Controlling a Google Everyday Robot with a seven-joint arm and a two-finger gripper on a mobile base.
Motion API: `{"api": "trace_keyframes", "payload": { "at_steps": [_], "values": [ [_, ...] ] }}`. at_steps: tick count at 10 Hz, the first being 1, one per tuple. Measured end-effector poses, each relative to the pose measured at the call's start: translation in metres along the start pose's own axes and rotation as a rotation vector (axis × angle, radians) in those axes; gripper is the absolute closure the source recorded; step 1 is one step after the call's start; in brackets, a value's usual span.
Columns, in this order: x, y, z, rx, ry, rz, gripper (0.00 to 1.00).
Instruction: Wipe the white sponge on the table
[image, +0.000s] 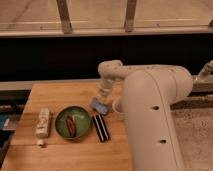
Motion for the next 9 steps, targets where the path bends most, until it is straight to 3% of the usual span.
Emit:
{"api": "trace_keyframes", "payload": {
  "at_steps": [1,4,7,9],
  "values": [
    [0.016,-0.009,-0.004,0.028,0.028,0.036,1.00],
    [0.027,-0.045,-0.006,0.070,0.049,0.111,1.00],
    [0.010,-0.064,-0.005,0.088,0.042,0.126,1.00],
    [-0.012,-0.060,-0.007,0.084,0.016,0.093,1.00]
  ]
}}
